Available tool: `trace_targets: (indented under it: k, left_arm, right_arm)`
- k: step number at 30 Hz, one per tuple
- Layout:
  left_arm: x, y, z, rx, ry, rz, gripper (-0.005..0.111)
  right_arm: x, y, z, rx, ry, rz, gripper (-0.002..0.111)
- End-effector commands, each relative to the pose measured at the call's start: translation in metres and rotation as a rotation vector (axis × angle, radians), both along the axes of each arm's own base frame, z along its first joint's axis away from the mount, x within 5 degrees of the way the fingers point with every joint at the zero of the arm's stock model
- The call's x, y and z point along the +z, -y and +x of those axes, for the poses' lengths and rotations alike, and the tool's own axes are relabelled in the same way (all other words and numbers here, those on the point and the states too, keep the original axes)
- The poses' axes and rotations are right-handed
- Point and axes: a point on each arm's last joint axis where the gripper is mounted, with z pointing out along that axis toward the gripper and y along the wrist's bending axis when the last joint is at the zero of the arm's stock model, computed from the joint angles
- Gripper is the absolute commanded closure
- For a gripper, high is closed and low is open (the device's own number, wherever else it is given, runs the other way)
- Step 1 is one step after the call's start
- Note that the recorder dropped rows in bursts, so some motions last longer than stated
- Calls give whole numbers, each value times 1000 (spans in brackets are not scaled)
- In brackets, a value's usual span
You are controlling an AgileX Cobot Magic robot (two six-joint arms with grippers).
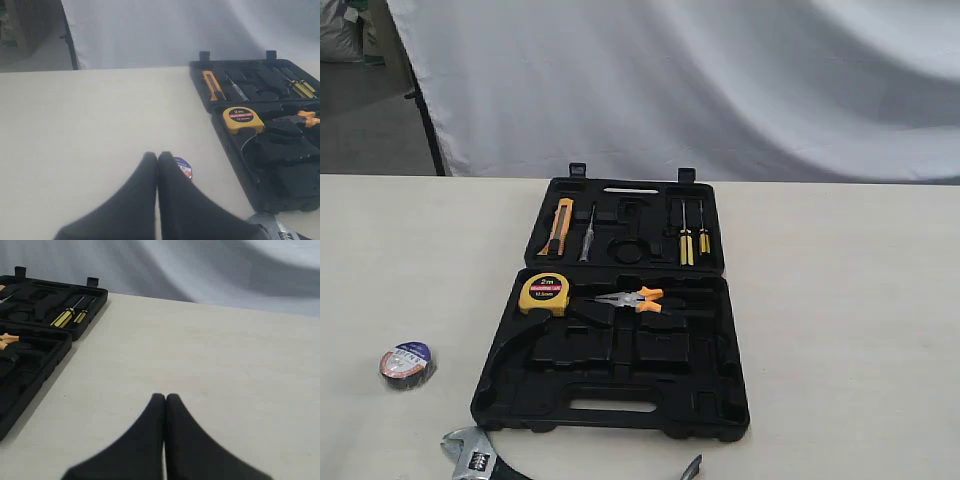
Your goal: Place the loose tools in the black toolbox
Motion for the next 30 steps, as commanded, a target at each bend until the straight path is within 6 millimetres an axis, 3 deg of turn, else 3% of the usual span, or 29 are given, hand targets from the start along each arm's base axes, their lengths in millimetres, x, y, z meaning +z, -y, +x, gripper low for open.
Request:
trace_targets:
  k: [1,19,25,30]
  left_arm:
    - [-1,0,0,-7,-3,-2,106]
    - [-1,0,0,-7,-3,-2,106]
    - [-1,0,0,-7,-3,-2,106]
    - [-1,0,0,-7,-3,-2,106]
  right_arm:
    - [0,0,0,-8,3,7,109]
    - [0,0,0,-8,7,8,109]
    - [11,0,2,-13,124,24,109]
    - [25,0,3,-38,246,265,109]
